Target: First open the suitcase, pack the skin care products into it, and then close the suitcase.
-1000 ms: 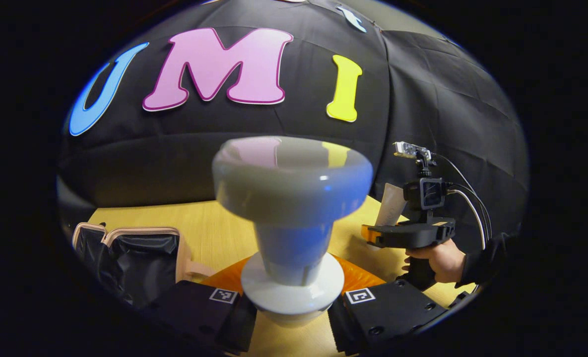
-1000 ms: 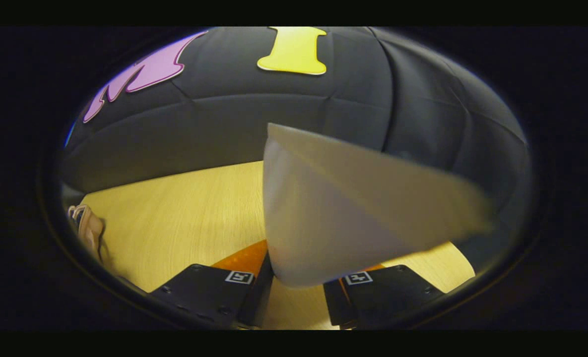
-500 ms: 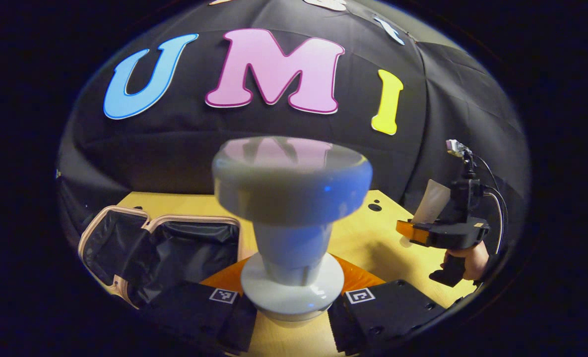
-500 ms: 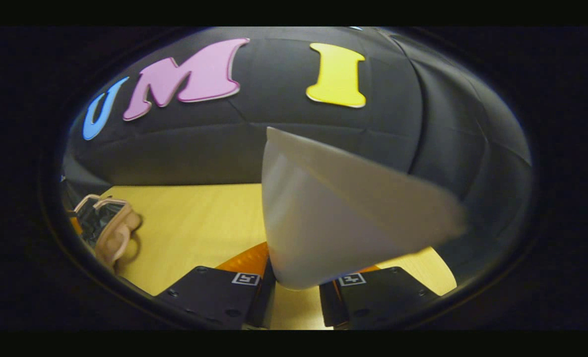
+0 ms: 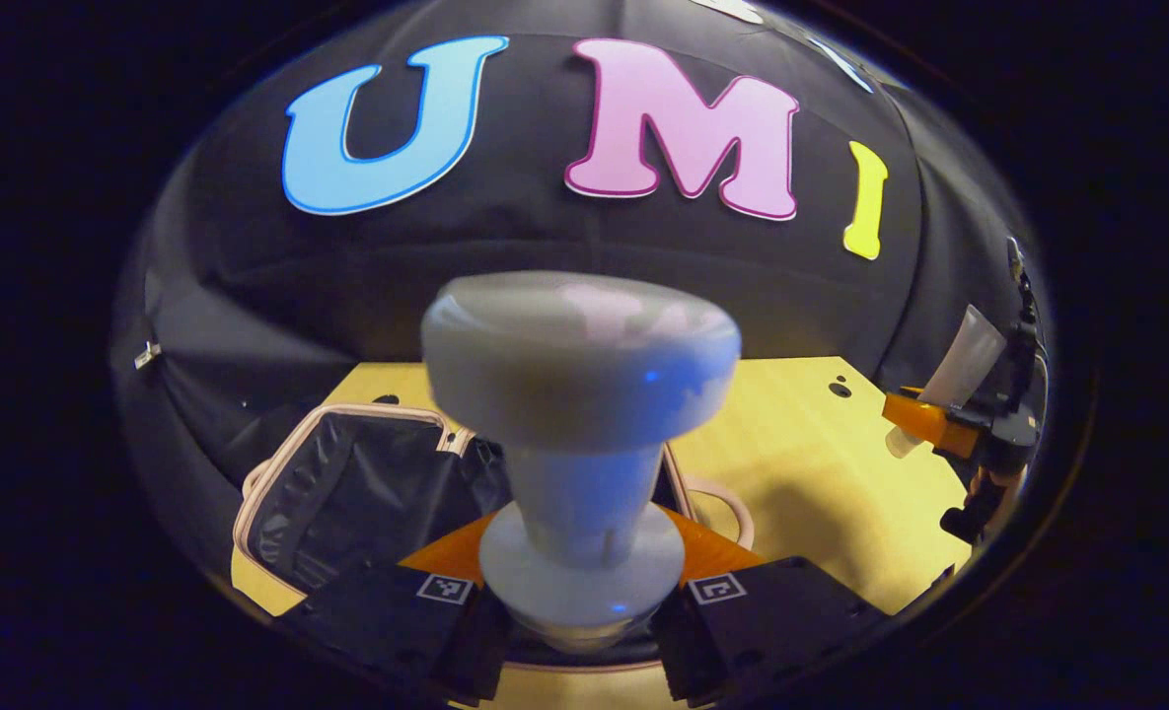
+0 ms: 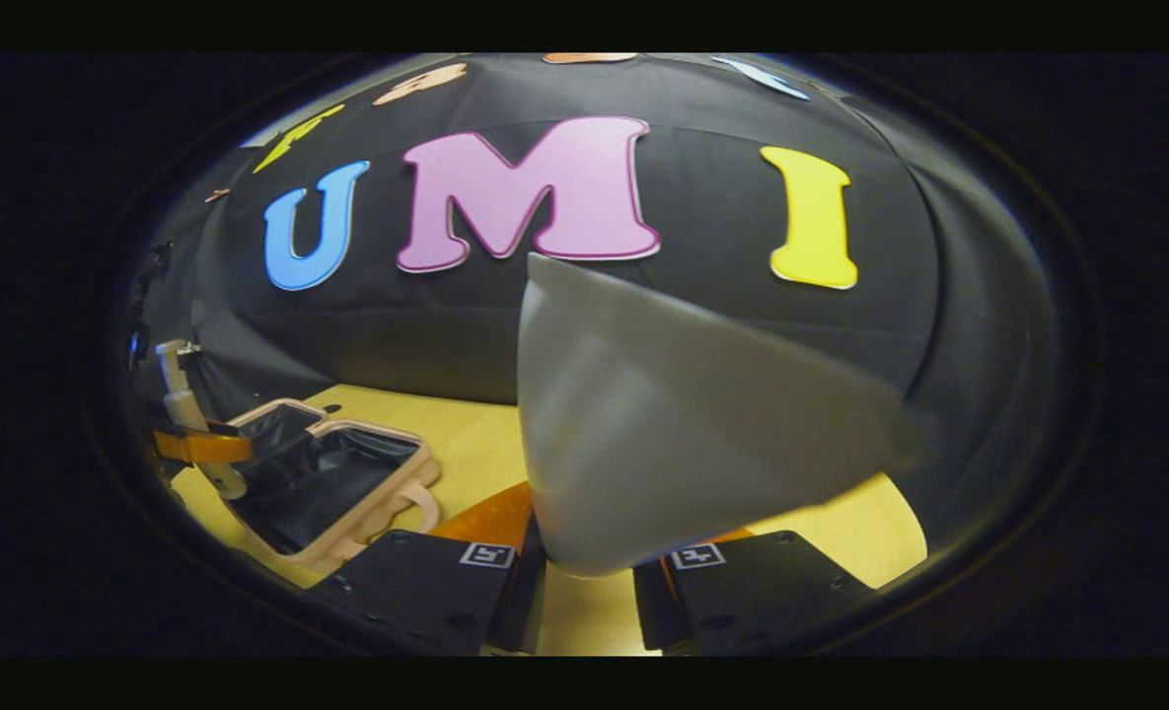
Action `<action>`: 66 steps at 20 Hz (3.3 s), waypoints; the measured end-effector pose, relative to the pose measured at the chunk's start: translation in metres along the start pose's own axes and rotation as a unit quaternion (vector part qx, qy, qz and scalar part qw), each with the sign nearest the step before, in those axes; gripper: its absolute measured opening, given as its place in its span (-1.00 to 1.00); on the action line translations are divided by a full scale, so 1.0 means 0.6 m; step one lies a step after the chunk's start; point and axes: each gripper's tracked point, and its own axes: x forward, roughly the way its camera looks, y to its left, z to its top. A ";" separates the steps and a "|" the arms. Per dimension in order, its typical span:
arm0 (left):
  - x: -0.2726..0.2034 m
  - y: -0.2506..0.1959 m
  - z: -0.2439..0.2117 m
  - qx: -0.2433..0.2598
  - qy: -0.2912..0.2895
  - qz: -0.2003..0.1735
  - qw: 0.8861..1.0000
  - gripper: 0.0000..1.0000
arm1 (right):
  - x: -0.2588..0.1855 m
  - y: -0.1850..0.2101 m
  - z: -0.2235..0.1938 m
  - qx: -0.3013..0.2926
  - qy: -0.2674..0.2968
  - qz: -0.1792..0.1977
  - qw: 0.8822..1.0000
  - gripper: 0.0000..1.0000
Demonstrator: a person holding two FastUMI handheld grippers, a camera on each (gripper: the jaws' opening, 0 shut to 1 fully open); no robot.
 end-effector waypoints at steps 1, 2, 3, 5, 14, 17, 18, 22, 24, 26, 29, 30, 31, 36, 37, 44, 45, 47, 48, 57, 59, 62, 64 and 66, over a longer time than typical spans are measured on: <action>0.004 0.017 -0.005 0.005 0.013 0.001 1.000 0.28 | 0.000 0.018 0.008 0.002 -0.003 0.010 1.000 -0.17; 0.012 0.033 -0.011 0.019 0.027 0.003 0.999 0.28 | 0.000 0.034 0.011 0.003 -0.003 0.019 1.000 -0.18; 0.023 0.045 -0.017 0.036 0.042 0.001 0.998 0.28 | -0.002 0.051 0.015 0.005 -0.002 0.030 1.000 -0.17; 0.047 0.052 -0.045 0.051 0.091 -0.012 0.995 0.28 | -0.008 0.088 0.017 0.010 0.002 0.052 0.999 -0.17; 0.125 0.085 -0.152 0.063 0.294 0.014 0.954 0.30 | -0.026 0.234 0.004 0.026 0.042 0.124 0.991 -0.17; 0.143 0.096 -0.174 0.071 0.336 0.040 0.938 0.31 | -0.020 0.251 0.004 0.038 0.053 0.128 0.990 -0.17; 0.143 0.099 -0.181 0.066 0.347 0.051 0.934 0.31 | -0.017 0.254 0.003 0.040 0.057 0.128 0.989 -0.17; 0.145 0.102 -0.168 0.053 0.326 0.070 0.941 0.31 | -0.018 0.272 -0.001 0.040 0.068 0.133 0.988 -0.17; 0.134 0.094 -0.148 0.053 0.305 0.059 0.949 0.30 | -0.018 0.280 -0.005 0.030 0.071 0.133 0.988 -0.17; 0.110 0.109 -0.116 0.060 0.270 0.066 0.959 0.41 | -0.016 0.293 -0.010 0.031 0.078 0.133 0.988 -0.17; 0.039 0.138 -0.058 0.050 0.184 0.085 0.978 0.48 | -0.008 0.318 -0.023 0.033 0.096 0.128 0.986 -0.17; 0.004 0.148 -0.044 0.045 0.158 0.090 0.982 0.48 | -0.004 0.329 -0.030 0.034 0.105 0.126 0.986 -0.31; -0.028 0.159 -0.034 0.041 0.136 0.096 0.985 0.48 | -0.001 0.339 -0.038 0.037 0.115 0.123 0.985 -0.17; -0.239 0.203 -0.031 0.003 0.054 0.120 0.991 0.48 | 0.017 0.406 -0.110 0.028 0.190 0.107 0.975 -0.17; -0.273 0.203 -0.034 -0.011 0.043 0.113 0.993 0.48 | 0.020 0.417 -0.126 0.028 0.205 0.102 0.973 -0.17; -0.417 0.234 -0.059 -0.037 -0.013 0.084 0.996 0.48 | 0.051 0.447 -0.250 0.038 0.330 0.023 0.943 -0.33; -0.417 0.237 -0.057 -0.033 -0.016 0.081 0.996 0.48 | 0.055 0.446 -0.266 0.034 0.346 0.012 0.938 -0.17; -0.423 0.248 -0.062 -0.027 -0.017 0.078 0.996 0.45 | 0.059 0.453 -0.292 0.043 0.374 -0.003 0.926 -0.31; -0.421 0.254 -0.062 -0.025 -0.015 0.082 0.996 0.43 | 0.057 0.456 -0.309 0.058 0.397 -0.011 0.916 -0.17; -0.347 0.318 -0.025 -0.046 -0.023 0.140 0.989 0.43 | 0.069 0.485 -0.281 0.152 0.414 0.004 0.898 0.35; -0.315 0.355 -0.013 -0.048 -0.028 0.153 0.987 0.44 | 0.066 0.483 -0.251 0.142 0.382 0.014 0.913 0.77; -0.246 0.424 -0.026 -0.077 -0.015 0.160 0.984 0.46 | 0.055 0.482 -0.203 0.148 0.345 0.028 0.927 0.95; -0.196 0.479 -0.030 -0.094 -0.016 0.161 0.982 0.48 | 0.051 0.476 -0.164 0.151 0.311 0.035 0.938 0.96; -0.150 0.537 -0.046 -0.086 0.015 0.172 0.981 0.54 | 0.043 0.471 -0.124 0.162 0.280 0.043 0.945 0.95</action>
